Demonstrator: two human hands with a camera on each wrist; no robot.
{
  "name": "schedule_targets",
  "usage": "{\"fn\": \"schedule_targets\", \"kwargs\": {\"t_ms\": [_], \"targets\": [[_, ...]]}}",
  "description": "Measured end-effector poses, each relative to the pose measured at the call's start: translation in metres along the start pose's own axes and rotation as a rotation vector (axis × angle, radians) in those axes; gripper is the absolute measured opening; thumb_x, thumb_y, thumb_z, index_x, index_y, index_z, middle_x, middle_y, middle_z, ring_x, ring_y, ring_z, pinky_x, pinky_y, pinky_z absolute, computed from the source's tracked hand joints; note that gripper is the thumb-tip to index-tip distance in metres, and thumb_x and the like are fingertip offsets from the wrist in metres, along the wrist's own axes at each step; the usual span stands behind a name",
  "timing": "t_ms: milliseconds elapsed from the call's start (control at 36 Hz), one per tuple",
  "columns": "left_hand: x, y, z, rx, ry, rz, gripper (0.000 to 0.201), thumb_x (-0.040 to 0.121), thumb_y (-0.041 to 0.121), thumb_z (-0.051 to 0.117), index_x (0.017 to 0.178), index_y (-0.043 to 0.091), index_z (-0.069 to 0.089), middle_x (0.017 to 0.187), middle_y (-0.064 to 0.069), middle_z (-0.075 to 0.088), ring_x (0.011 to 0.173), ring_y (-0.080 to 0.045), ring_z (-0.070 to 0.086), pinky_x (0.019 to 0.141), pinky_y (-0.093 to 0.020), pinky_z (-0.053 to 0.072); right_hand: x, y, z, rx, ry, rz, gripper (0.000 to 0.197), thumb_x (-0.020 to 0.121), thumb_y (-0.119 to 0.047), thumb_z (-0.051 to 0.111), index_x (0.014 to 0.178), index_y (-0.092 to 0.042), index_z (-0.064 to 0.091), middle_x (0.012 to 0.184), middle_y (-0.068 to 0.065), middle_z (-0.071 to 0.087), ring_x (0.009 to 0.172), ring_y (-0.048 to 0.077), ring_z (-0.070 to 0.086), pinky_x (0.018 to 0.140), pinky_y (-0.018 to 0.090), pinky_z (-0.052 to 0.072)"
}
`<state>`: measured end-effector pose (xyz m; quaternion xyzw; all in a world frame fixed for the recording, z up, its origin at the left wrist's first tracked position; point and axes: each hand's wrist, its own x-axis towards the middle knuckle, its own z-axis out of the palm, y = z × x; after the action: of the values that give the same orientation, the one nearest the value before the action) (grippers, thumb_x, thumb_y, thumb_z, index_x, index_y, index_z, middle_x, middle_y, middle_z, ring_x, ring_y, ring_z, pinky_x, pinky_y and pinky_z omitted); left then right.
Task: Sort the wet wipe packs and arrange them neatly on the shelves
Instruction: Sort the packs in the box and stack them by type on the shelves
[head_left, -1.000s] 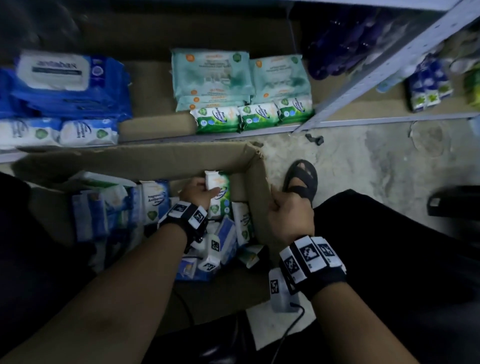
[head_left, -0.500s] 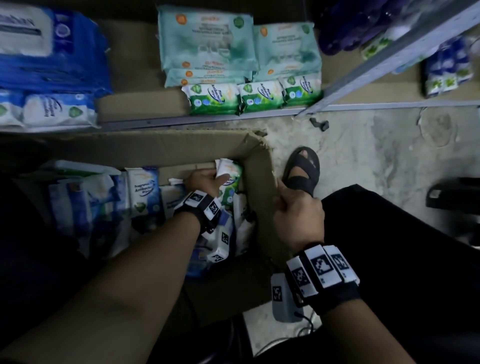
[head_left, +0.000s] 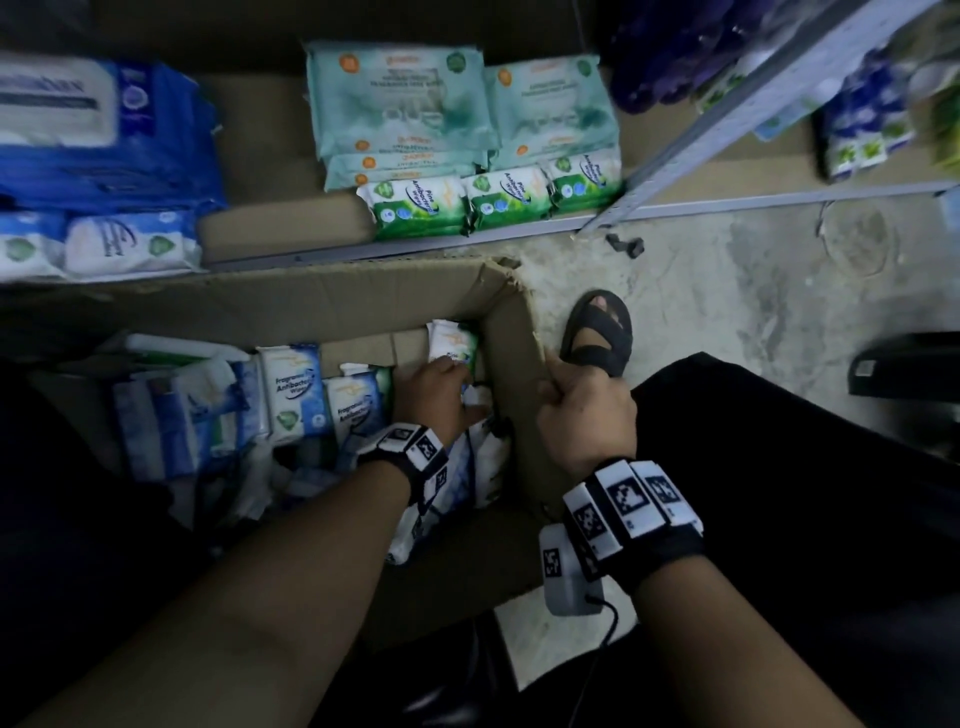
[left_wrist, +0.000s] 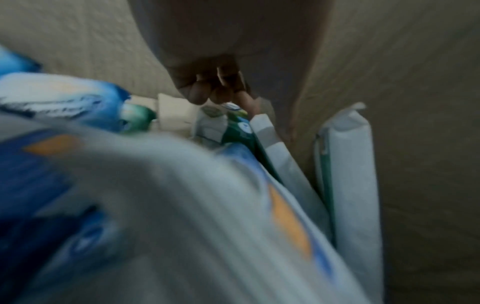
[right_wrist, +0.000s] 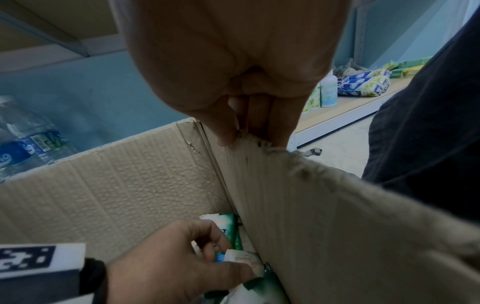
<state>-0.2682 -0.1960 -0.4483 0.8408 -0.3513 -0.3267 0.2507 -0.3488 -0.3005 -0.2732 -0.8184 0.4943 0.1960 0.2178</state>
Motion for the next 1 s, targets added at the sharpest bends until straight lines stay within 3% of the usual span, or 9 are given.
{"fn": "schedule_targets", "kwargs": {"t_ms": [139, 250, 361, 472, 528, 639, 722, 805, 1000], "targets": [[-0.005, 0.012, 0.000, -0.016, -0.063, 0.019, 0.034, 0.073, 0.030, 0.078, 0.094, 0.013, 0.057, 0.104, -0.010, 0.059, 0.095, -0.030, 0.057, 0.067, -0.032, 0.037, -0.001, 0.000, -0.002, 0.006, -0.004, 0.001, 0.037, 0.096, -0.026, 0.052, 0.130, -0.035, 0.061, 0.116, 0.019, 0.063, 0.109, 0.041, 0.057, 0.085, 0.037, 0.049], [-0.011, 0.015, 0.002, -0.247, -0.044, -0.079, 0.029, 0.070, 0.015, 0.078, 0.082, 0.016, 0.051, 0.081, 0.001, 0.054, 0.077, -0.024, 0.056, 0.058, -0.028, 0.027, -0.002, -0.003, -0.004, -0.017, -0.007, -0.004, 0.036, 0.096, -0.024, 0.051, 0.129, -0.032, 0.063, 0.113, 0.017, 0.065, 0.108, 0.041, 0.057, 0.082, 0.037, 0.049], [-0.012, 0.015, -0.014, -0.431, -0.187, -0.237, 0.025, 0.069, 0.012, 0.081, 0.086, 0.018, 0.064, 0.076, 0.009, 0.060, 0.071, -0.011, 0.058, 0.054, -0.017, 0.041, -0.004, -0.006, -0.003, -0.026, 0.005, 0.006, 0.034, 0.093, -0.025, 0.051, 0.123, -0.032, 0.065, 0.109, 0.017, 0.066, 0.105, 0.040, 0.059, 0.079, 0.035, 0.048], [-0.013, 0.013, -0.032, -0.496, -0.235, -0.286, 0.014, 0.067, 0.015, 0.082, 0.078, 0.020, 0.075, 0.074, 0.003, 0.073, 0.067, -0.011, 0.065, 0.057, -0.019, 0.051, -0.007, -0.009, -0.004, -0.033, 0.010, -0.004, 0.038, 0.094, -0.022, 0.051, 0.128, -0.033, 0.063, 0.112, 0.017, 0.066, 0.106, 0.041, 0.059, 0.082, 0.037, 0.049], [-0.013, 0.010, -0.041, -0.497, -0.253, -0.318, 0.002, 0.070, 0.023, 0.079, 0.069, 0.022, 0.077, 0.069, 0.007, 0.073, 0.063, -0.006, 0.066, 0.058, -0.018, 0.050, -0.008, -0.010, -0.004, -0.034, 0.007, 0.002, 0.035, 0.093, -0.022, 0.053, 0.123, -0.033, 0.066, 0.110, 0.014, 0.066, 0.105, 0.039, 0.059, 0.076, 0.033, 0.046], [-0.014, -0.001, -0.057, -0.395, -0.401, -0.395, 0.023, 0.069, 0.023, 0.074, 0.048, 0.020, 0.066, 0.054, 0.005, 0.059, 0.056, -0.014, 0.055, 0.053, -0.019, 0.042, -0.009, -0.012, -0.004, -0.038, 0.008, 0.000, 0.032, 0.095, -0.023, 0.052, 0.122, -0.032, 0.066, 0.110, 0.013, 0.065, 0.105, 0.037, 0.060, 0.073, 0.031, 0.041], [-0.015, -0.012, -0.059, -0.242, -0.440, -0.387, 0.010, 0.074, 0.023, 0.072, 0.075, 0.013, 0.069, 0.080, -0.005, 0.065, 0.075, -0.021, 0.061, 0.066, -0.027, 0.051, -0.011, -0.014, -0.005, -0.046, 0.009, -0.002, 0.033, 0.095, -0.021, 0.052, 0.123, -0.030, 0.065, 0.113, 0.014, 0.064, 0.107, 0.038, 0.059, 0.078, 0.034, 0.046], [-0.015, -0.021, -0.060, -0.071, -0.398, -0.338, 0.026, 0.086, 0.024, 0.068, 0.106, 0.009, 0.075, 0.111, -0.007, 0.071, 0.103, -0.025, 0.064, 0.090, -0.032, 0.053, -0.012, -0.015, -0.005, -0.061, 0.015, -0.004, 0.032, 0.096, -0.022, 0.051, 0.123, -0.028, 0.066, 0.111, 0.015, 0.065, 0.106, 0.038, 0.059, 0.080, 0.036, 0.048], [-0.009, -0.015, -0.050, -0.111, -0.272, -0.366, 0.027, 0.081, 0.024, 0.068, 0.099, 0.005, 0.065, 0.105, -0.013, 0.067, 0.099, -0.030, 0.062, 0.080, -0.033, 0.051, -0.009, -0.013, -0.002, -0.073, 0.011, 0.008, 0.032, 0.094, -0.023, 0.051, 0.121, -0.030, 0.067, 0.109, 0.015, 0.065, 0.105, 0.038, 0.059, 0.075, 0.033, 0.043]]}}
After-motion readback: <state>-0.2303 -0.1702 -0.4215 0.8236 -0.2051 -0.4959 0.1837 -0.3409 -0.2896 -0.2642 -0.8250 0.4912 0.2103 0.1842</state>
